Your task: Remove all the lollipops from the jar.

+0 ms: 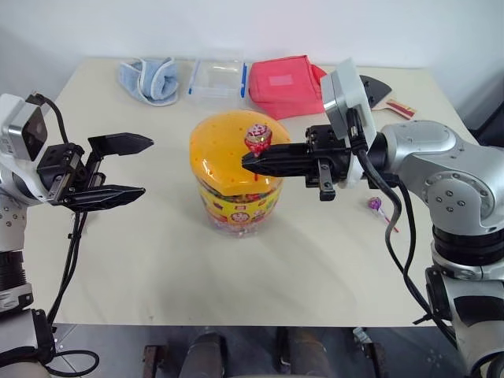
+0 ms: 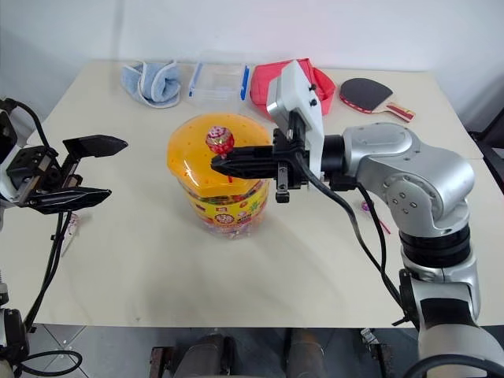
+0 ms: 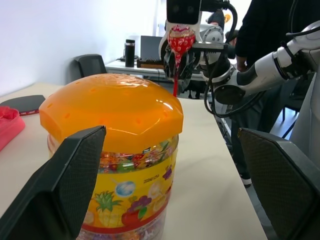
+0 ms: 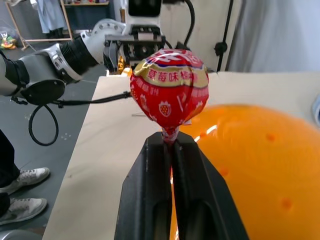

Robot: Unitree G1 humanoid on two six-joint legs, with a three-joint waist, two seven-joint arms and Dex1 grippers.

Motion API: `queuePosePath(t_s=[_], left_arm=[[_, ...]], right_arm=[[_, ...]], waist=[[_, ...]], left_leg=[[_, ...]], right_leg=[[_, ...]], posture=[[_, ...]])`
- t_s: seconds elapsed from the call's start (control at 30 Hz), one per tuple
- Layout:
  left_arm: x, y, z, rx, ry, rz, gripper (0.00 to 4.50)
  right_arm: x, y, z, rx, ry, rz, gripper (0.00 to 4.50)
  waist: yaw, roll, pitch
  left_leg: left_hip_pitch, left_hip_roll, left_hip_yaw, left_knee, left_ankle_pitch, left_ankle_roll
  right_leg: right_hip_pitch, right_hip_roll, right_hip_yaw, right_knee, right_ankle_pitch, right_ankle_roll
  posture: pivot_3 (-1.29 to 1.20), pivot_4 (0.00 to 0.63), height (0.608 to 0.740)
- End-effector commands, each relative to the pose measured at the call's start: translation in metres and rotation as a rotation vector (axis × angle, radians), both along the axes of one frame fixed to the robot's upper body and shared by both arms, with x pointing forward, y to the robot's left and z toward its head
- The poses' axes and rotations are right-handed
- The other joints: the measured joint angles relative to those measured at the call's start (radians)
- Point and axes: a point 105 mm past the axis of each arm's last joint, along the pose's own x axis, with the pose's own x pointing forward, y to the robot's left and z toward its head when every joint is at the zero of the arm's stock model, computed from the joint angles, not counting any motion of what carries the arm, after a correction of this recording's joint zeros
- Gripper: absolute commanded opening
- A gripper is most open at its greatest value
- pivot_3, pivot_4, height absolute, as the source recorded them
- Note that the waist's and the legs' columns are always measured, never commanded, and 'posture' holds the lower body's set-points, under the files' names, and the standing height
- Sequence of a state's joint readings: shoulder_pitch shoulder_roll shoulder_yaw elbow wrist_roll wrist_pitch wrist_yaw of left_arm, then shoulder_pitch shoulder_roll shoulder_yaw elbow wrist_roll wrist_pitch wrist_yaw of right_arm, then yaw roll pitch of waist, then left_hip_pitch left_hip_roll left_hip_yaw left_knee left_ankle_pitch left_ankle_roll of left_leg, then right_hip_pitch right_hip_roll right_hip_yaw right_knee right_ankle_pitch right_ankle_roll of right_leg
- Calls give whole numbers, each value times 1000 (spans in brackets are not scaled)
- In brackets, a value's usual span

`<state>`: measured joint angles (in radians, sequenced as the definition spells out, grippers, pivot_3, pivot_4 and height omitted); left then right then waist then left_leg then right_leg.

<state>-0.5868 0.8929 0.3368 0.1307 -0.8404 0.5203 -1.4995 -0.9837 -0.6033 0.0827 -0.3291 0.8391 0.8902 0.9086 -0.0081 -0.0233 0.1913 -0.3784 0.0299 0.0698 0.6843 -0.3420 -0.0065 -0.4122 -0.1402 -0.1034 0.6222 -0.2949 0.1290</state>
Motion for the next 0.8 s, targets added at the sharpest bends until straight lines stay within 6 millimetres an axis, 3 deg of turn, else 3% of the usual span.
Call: queuePosePath(t_s=[0.03,0.33,0.43,0.5,0.6,0.73,0.8], left_arm=[[-4,-1,9,-1,-49,-31,4500],[-5,0,10,-8,-39,-42,4500],[-8,4,9,10,-23,-30,4500],[-9,9,7,33,-7,-7,4500],[-7,14,3,56,31,39,4500],[-1,21,-1,60,74,118,4500],[3,24,-5,87,86,160,4500]], right_arm=[[2,-7,32,100,-81,-5,75],[28,-56,79,221,-132,-231,75],[53,-104,80,223,-72,-477,75],[75,-152,60,162,19,-715,75],[93,-226,5,-14,184,-1027,75],[90,-289,-62,-224,382,-1242,75],[81,-308,-90,-299,464,-1281,75]], waist=[[-2,0,0],[4,0,0],[4,0,0],[7,0,0],[9,-1,0],[2,4,2],[-6,6,3]], left_leg=[[0,0,0,0,0,0],[0,0,0,0,0,0],[0,0,0,0,0,0],[0,0,1,0,0,0],[-1,-1,1,0,-1,1],[-1,-1,3,0,-1,1],[-1,0,4,0,-1,1]], right_leg=[[0,0,0,0,0,0],[0,0,0,0,0,0],[0,0,0,0,0,0],[0,0,0,0,0,0],[0,-1,0,-2,0,0],[-1,-2,0,-2,0,0],[-2,-1,1,0,0,0]], posture=[[0,150,740],[0,150,740],[0,150,740],[0,150,740],[0,150,740],[0,150,740],[0,150,740]])
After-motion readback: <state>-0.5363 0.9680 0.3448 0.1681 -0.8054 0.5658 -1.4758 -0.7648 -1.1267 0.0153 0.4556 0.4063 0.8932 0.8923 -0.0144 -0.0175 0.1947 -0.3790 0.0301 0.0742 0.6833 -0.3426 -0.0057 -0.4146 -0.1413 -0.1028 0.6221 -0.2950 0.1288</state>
